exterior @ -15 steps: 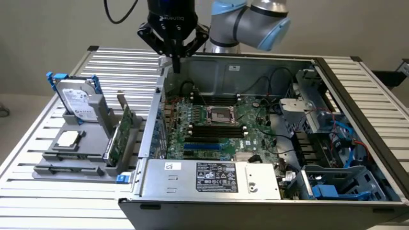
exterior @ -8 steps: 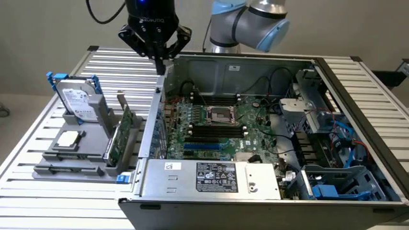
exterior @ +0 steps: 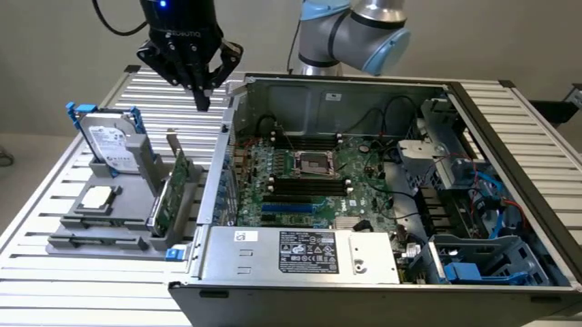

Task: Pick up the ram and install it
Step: 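Reach for the ram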

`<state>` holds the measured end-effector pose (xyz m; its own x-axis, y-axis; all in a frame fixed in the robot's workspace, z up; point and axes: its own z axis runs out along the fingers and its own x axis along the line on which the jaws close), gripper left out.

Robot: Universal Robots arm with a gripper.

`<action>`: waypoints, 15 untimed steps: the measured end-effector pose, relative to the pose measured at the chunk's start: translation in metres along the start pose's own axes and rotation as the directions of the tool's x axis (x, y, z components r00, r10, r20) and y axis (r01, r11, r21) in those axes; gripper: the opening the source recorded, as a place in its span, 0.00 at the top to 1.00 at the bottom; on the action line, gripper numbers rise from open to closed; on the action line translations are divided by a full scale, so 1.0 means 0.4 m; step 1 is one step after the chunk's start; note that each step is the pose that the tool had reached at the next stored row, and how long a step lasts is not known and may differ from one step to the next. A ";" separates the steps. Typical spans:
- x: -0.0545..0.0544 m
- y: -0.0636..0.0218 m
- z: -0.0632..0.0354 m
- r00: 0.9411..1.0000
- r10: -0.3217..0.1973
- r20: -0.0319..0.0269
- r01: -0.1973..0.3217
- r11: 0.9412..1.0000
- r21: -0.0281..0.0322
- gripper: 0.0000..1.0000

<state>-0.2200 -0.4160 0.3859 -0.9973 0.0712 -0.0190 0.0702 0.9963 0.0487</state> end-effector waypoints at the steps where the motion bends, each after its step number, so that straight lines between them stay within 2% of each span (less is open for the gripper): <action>1: 0.011 -0.004 0.001 1.000 0.000 0.000 0.000 1.000 0.000 0.89; 4: 0.042 -0.016 0.004 1.000 0.000 0.000 0.000 1.000 0.000 0.89; 10: 0.085 -0.034 0.019 1.000 0.000 -0.009 0.000 1.000 0.002 0.89; 15: 0.133 -0.048 0.030 1.000 0.000 -0.010 0.000 1.000 0.002 0.89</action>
<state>-0.2740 -0.4309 0.3720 -0.9974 0.0711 -0.0094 0.0706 0.9964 0.0469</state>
